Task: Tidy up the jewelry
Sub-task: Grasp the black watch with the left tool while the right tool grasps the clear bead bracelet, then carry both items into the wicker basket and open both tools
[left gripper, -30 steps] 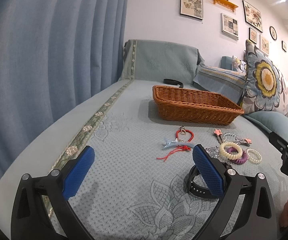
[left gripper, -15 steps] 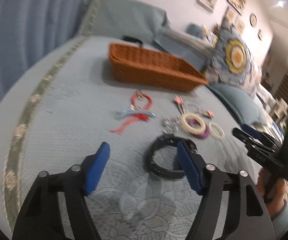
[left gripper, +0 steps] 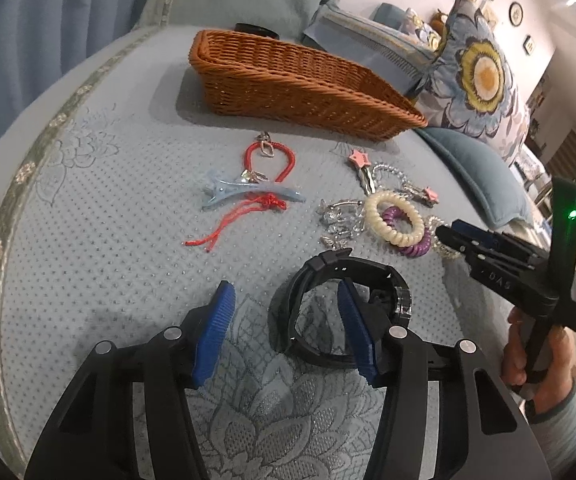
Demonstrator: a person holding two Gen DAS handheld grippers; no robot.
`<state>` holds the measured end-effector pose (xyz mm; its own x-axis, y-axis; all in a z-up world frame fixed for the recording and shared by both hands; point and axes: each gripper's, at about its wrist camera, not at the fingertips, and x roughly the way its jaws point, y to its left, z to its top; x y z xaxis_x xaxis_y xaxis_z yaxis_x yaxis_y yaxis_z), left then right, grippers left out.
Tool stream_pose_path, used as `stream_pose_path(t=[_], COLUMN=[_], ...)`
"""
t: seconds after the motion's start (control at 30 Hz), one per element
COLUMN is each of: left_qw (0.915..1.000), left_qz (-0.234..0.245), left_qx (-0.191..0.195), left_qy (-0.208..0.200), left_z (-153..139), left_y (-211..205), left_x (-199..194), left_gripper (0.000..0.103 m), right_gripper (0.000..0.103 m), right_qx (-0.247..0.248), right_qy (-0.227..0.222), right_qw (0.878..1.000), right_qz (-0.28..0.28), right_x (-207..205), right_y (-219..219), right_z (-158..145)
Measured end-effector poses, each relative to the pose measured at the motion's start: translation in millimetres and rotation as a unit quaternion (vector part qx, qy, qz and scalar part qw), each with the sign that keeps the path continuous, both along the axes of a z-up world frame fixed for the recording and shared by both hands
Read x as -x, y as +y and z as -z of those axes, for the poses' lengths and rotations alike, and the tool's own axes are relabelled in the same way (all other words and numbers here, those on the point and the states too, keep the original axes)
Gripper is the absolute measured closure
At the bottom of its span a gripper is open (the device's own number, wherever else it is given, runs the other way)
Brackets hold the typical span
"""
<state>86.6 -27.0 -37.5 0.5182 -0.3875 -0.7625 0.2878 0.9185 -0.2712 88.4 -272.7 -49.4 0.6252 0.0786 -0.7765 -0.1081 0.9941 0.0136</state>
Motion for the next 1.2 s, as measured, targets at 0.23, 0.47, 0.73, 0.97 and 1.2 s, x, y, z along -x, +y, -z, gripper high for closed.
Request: stream_pose_path(t=[0.23, 0.47, 0.73, 0.97, 1.2], left_qw=[0.9994, 0.9978, 0.9923, 0.9863, 0.9891], left_qz=[-0.003, -0.021, -0.033, -0.051, -0.059], left_qx=[-0.033, -0.007, 0.026, 0.01, -0.034], left_qy=[-0.014, -0.062, -0.116, -0.157, -0.13], left_z=[-1.0, -23.0, -77.7, -121.7, -98.7], left_y=[-8.8, 0.0, 3.7, -14.9, -38.6], left_x=[7.0, 15.0, -13.3, -98.3, -181.8], left_gripper=[0.094, 0.095, 0.095, 0.095, 0.095], right_gripper=[0.095, 0.096, 0.096, 0.096, 0.096], right_qx=[0.026, -0.008, -0.022, -0.023, -0.014], right_qy=[-0.015, -0.048, -0.114, -0.124, -0.05], right_qw=[0.999, 0.999, 0.993, 0.992, 0.999], right_qz=[-0.018, -0.01, -0.013, -0.014, -0.004], right_x=[7.7, 16.6, -8.6, -97.7, -186.4], right_y=[13.2, 2.4, 8.5, 27.0, 32.2], right_z=[-2.2, -20.5, -77.8, -112.9, -78.1])
